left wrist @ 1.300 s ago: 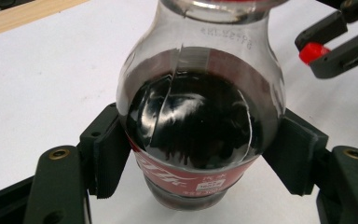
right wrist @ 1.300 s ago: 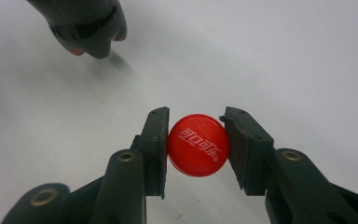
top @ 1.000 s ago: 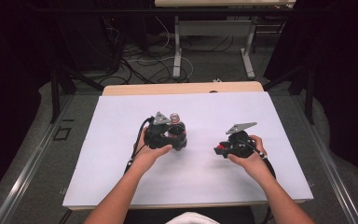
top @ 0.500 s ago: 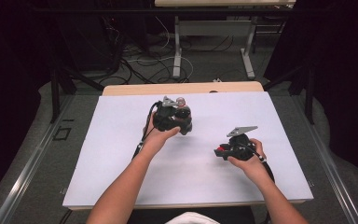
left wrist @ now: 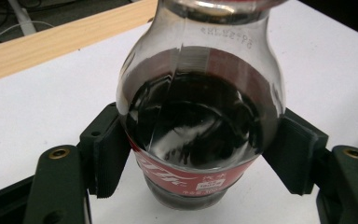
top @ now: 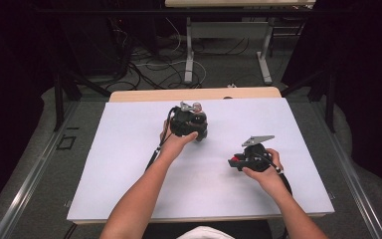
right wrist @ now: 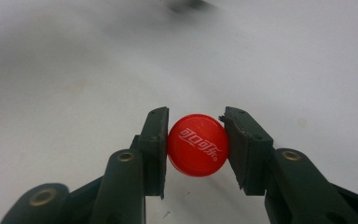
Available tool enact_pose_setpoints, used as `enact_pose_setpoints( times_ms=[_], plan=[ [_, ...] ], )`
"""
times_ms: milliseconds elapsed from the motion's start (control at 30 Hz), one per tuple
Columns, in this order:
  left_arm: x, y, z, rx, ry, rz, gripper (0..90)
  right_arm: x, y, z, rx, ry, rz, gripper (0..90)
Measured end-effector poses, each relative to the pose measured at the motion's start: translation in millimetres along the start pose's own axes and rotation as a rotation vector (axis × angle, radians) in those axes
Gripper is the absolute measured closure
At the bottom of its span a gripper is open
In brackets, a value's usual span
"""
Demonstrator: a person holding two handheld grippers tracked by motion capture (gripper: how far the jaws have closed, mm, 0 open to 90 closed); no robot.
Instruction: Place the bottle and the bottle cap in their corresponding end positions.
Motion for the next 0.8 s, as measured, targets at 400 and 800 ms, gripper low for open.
enact_pose_setpoints(
  times_ms=[400, 800],
  plan=[
    [16.5, -8.1, -2.0, 0.000, -0.024, 0.030, 29.6, 1.0, -4.8, 1.0, -0.003, 0.002, 0.006, 61.1],
    [21.5, -5.4, -0.3, 0.019, -0.011, 0.034, 19.6, -6.0, -15.3, 10.6, -0.026, 0.037, 0.011, 61.1]
  ],
)
Point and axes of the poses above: each handheld gripper's, and its own axes: y roughly backward along the jaws, x roughly out of its underside, z roughly to its left, the point moved 2 cm from there along -y, roughly forward along the jaws, and after that the axes turned 6 degrees about -y, right-handed, at the moved point
